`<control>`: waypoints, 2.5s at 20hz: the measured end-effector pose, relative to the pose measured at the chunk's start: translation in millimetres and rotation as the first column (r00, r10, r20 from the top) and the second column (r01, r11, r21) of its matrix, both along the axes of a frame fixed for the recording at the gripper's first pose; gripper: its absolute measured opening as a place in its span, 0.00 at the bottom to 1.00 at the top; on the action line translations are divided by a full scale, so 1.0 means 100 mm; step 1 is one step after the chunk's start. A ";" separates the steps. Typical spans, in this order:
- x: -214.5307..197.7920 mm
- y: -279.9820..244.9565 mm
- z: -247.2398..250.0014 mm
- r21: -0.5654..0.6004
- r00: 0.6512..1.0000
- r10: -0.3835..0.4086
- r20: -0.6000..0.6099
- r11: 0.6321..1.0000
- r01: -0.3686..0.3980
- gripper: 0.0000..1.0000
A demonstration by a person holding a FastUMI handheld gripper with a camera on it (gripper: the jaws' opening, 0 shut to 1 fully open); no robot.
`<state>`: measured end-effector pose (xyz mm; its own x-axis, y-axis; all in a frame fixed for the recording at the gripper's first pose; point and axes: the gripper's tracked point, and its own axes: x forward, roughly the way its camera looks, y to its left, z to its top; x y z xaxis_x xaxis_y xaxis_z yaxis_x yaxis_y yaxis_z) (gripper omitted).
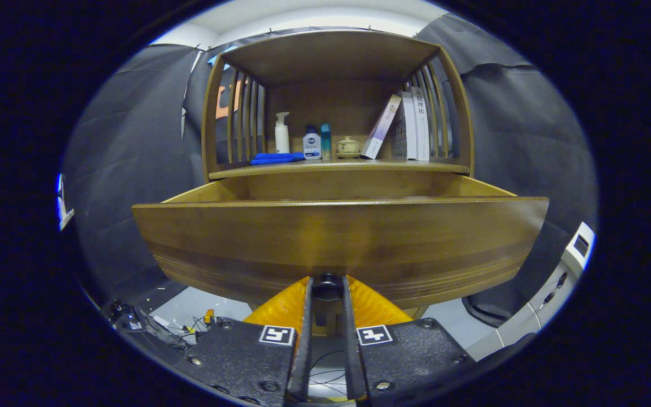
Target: Pull open the drawer, take out the items inside it, and place them on the countertop above the cabinet.
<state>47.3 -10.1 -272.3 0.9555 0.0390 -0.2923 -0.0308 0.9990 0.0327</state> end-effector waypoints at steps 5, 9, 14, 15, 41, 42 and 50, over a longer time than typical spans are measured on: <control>-0.16 -0.08 0.28 -0.022 0.998 0.016 0.061 1.000 -0.014 0.67; -0.18 -0.12 0.77 -0.015 0.989 0.026 0.147 1.000 -0.025 0.99; 0.08 -0.29 1.45 -0.013 0.976 0.015 0.216 1.000 -0.013 1.00; 0.15 -0.32 1.56 -0.015 0.975 0.013 0.221 1.000 -0.010 1.00; 1.82 -0.11 0.60 -0.048 0.800 0.065 -0.596 0.992 -0.117 0.93; 1.82 -0.08 0.53 -0.040 0.782 0.066 -0.619 0.992 -0.116 0.92; 1.81 -0.05 0.23 -0.061 0.676 0.045 -0.735 0.989 -0.131 0.64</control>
